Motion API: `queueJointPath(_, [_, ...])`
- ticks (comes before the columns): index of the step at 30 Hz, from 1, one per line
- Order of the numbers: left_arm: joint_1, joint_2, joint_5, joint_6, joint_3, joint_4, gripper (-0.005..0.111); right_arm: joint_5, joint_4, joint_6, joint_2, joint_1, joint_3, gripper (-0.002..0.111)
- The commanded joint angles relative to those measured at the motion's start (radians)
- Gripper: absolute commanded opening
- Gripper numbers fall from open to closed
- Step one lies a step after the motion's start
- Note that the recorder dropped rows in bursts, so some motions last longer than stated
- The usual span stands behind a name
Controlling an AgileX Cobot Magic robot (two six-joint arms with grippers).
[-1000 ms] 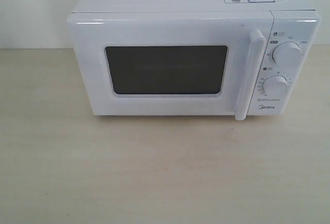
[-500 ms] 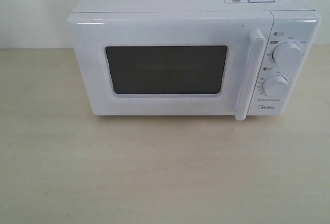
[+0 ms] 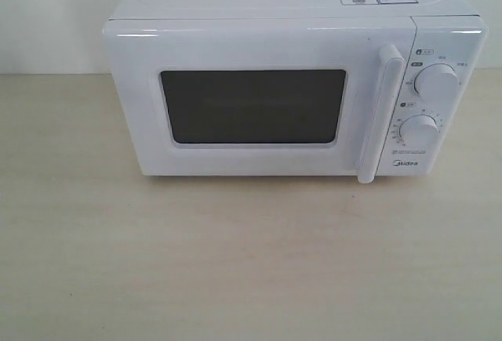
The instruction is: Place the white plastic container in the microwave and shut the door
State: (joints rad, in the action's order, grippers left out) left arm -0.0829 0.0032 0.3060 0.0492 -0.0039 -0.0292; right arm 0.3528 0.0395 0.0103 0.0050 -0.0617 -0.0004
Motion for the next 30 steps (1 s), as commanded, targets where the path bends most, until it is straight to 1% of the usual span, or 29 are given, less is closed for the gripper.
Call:
queueJointPath(1, [0.002,-0.003,0.0,0.005,0.004,-0.006,0.004,-0.003,0.002,-0.002,-0.005,0.003,0.0,0.0])
queueJointPath(30, [0.002,-0.003,0.0,0.005,0.004,-0.006,0.004,-0.019,0.002,-0.002,-0.005,0.003,0.0,0.0])
